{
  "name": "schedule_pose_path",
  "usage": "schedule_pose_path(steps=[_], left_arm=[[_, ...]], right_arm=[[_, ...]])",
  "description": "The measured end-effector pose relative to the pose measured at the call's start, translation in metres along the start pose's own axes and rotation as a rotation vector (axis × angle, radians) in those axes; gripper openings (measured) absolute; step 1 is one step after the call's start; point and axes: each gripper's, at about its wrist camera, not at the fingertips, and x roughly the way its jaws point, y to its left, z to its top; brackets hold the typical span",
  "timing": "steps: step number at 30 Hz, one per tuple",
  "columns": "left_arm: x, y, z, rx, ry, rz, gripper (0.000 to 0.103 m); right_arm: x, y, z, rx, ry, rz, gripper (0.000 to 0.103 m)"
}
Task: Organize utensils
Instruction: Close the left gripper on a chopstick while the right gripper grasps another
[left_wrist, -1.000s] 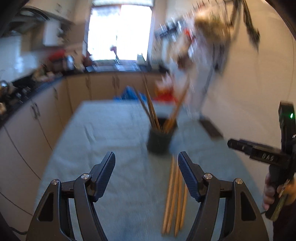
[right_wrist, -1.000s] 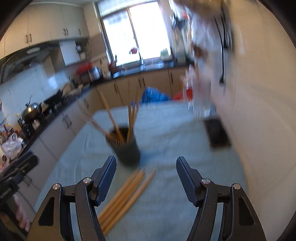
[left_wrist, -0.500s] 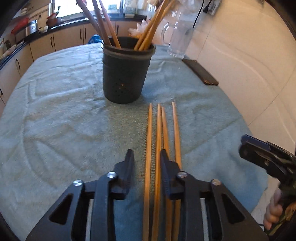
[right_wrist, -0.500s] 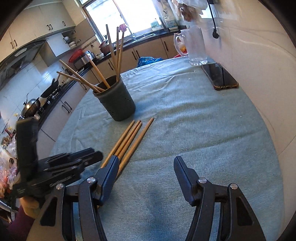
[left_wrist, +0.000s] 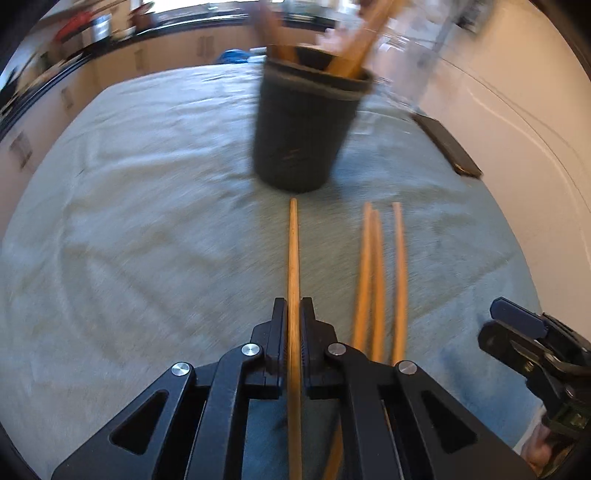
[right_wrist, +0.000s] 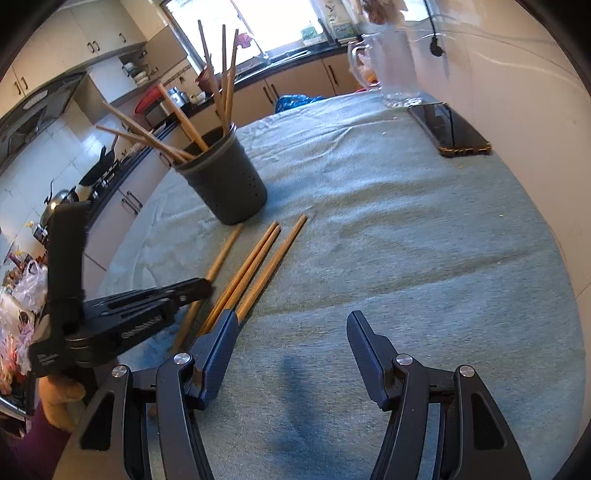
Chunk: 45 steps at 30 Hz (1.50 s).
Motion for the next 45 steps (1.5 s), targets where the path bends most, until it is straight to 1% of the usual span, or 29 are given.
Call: schedule_pose_path(steps=[3,7,9,10,11,13,14,16,22,25,28,29,31,33,36,42,45], left_arm=[[-0.010,0.022,-0.013,-0.116,0.007,-0.033,0.007],[-0.014,0.041,-0.023,-0.207,0.003,-0.096,0.007],[-0.014,0.040,-0.024,-0.214,-0.004,-0.106,0.008],[-0.013,0.039,-0.024,-0.216,-0.009,-0.105,0.008],[-0.013,0.038,-0.025,-0.215,-0.015,-0.102,0.008],[-0.015,0.038,-0.028,-0.211,-0.028,-0.099,0.008],[-0.016,0.039,-0.029,-0.209,-0.033,-0.098,0.008],[-0.016,0.039,-0.029,-0.212,-0.039,-0.102,0.008],[-0.018,0.052,-0.034,-0.279,-0.040,-0.169,0.008],[-0.019,0.054,-0.036,-0.285,-0.033,-0.180,0.008],[-0.020,0.055,-0.036,-0.290,-0.002,-0.184,0.008],[-0.021,0.055,-0.035,-0.294,0.018,-0.183,0.008],[-0.020,0.054,-0.029,-0.295,0.083,-0.170,0.008],[-0.018,0.051,-0.021,-0.274,0.135,-0.151,0.008],[-0.012,0.048,-0.008,-0.256,0.176,-0.127,0.008],[0.003,0.054,0.019,-0.284,0.196,-0.116,0.009],[0.007,0.053,0.029,-0.274,0.194,-0.094,0.008]], right_arm=[[0.015,0.011,0.005,-0.033,0.023,-0.017,0.064],[0.040,0.024,0.018,-0.057,0.054,-0.046,0.049],[0.052,0.028,0.025,-0.057,0.065,-0.068,0.045],[0.058,0.029,0.028,-0.059,0.072,-0.086,0.040],[0.063,0.030,0.031,-0.060,0.080,-0.108,0.031],[0.070,0.032,0.032,-0.060,0.091,-0.124,0.027],[0.072,0.035,0.033,-0.076,0.088,-0.150,0.022],[0.073,0.036,0.033,-0.094,0.093,-0.176,0.017],[0.066,0.031,0.028,-0.144,0.152,-0.173,0.015],[0.057,0.029,0.021,-0.181,0.206,-0.185,0.015],[0.048,0.025,0.012,-0.218,0.256,-0.200,0.018],[0.044,0.022,0.008,-0.224,0.268,-0.210,0.018],[0.040,0.017,0.008,-0.213,0.279,-0.206,0.019],[0.039,0.011,0.009,-0.184,0.288,-0.193,0.020],[0.044,0.006,0.020,-0.153,0.284,-0.205,0.020],[0.063,0.008,0.043,-0.156,0.273,-0.220,0.021],[0.071,0.009,0.054,-0.156,0.269,-0.231,0.021]])
